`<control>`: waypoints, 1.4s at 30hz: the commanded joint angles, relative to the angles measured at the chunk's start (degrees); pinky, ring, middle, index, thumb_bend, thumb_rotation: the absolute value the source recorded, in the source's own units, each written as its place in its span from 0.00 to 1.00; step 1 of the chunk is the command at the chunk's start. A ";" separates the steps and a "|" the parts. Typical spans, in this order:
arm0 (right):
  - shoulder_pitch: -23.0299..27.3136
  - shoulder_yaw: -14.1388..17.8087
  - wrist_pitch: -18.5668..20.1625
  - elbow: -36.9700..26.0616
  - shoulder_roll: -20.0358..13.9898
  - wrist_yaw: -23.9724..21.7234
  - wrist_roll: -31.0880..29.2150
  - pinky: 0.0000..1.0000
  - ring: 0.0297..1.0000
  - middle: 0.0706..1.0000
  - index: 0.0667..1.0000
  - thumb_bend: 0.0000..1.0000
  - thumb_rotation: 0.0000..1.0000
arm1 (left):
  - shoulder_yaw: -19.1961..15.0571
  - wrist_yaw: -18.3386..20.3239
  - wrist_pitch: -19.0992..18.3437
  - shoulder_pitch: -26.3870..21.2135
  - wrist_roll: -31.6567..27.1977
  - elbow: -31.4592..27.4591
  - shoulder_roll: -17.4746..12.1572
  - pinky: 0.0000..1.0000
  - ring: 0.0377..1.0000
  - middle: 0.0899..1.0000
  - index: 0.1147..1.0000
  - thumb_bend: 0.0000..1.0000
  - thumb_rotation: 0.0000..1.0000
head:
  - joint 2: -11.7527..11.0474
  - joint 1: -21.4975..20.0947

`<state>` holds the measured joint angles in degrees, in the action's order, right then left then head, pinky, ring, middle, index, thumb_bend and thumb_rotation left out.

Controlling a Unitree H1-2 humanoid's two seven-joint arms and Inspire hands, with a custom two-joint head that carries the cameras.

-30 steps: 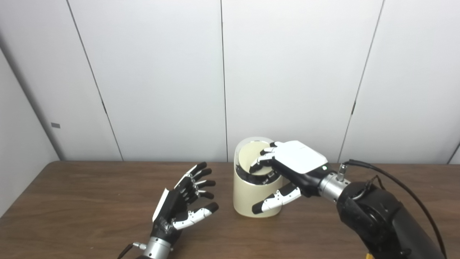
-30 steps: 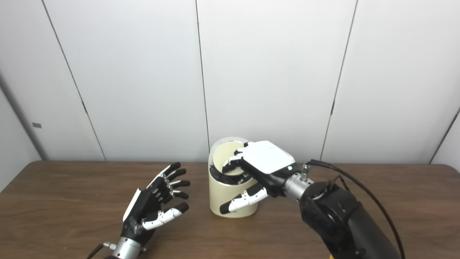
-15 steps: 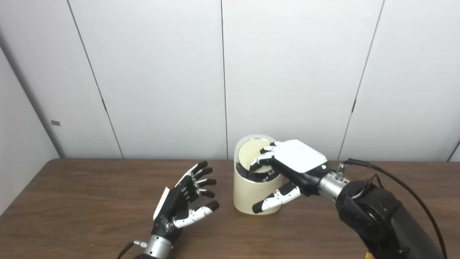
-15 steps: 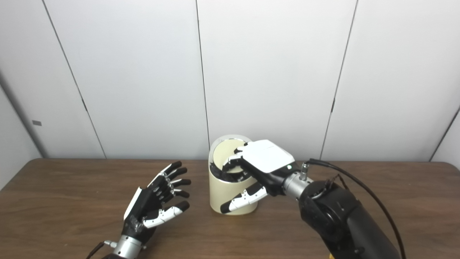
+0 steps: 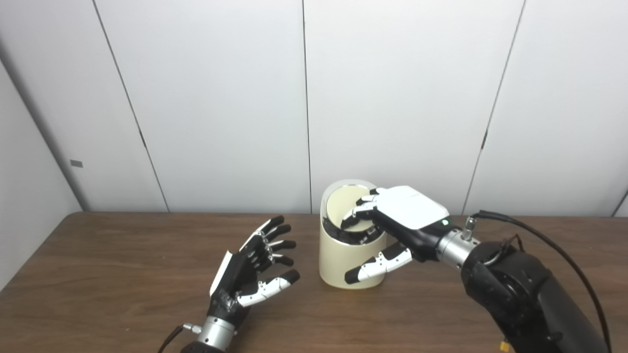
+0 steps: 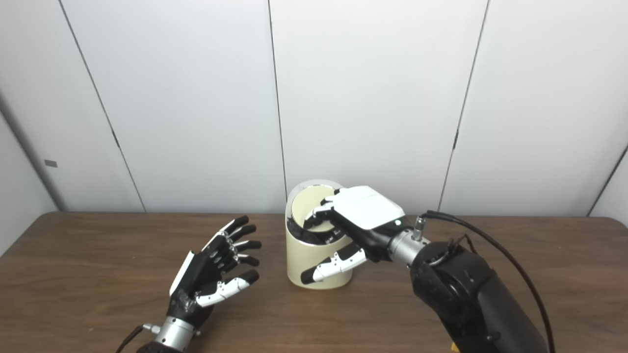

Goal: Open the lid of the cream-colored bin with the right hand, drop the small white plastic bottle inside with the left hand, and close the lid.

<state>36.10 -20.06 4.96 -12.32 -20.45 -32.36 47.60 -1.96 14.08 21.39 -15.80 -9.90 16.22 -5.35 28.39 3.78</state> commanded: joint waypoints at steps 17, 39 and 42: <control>-3.76 15.93 2.59 -0.73 6.94 18.94 -11.19 0.64 0.81 0.86 0.91 0.70 0.39 | 0.18 0.31 1.74 -0.51 -0.46 -0.59 -0.19 0.60 0.74 0.85 0.90 0.74 0.14 | -0.47 -0.21; -20.04 22.66 -5.72 8.36 12.11 29.10 -33.79 0.76 0.83 0.84 0.87 0.71 0.51 | 0.13 2.79 2.11 0.01 -1.71 -0.58 -0.72 0.60 0.75 0.84 0.90 0.73 0.16 | -1.33 -2.96; -21.31 22.14 -7.28 9.14 12.69 29.78 -34.52 0.76 0.83 0.84 0.87 0.73 0.53 | 0.35 3.85 1.63 0.35 -2.74 -0.64 -0.99 0.59 0.74 0.84 0.90 0.74 0.17 | -1.62 -3.59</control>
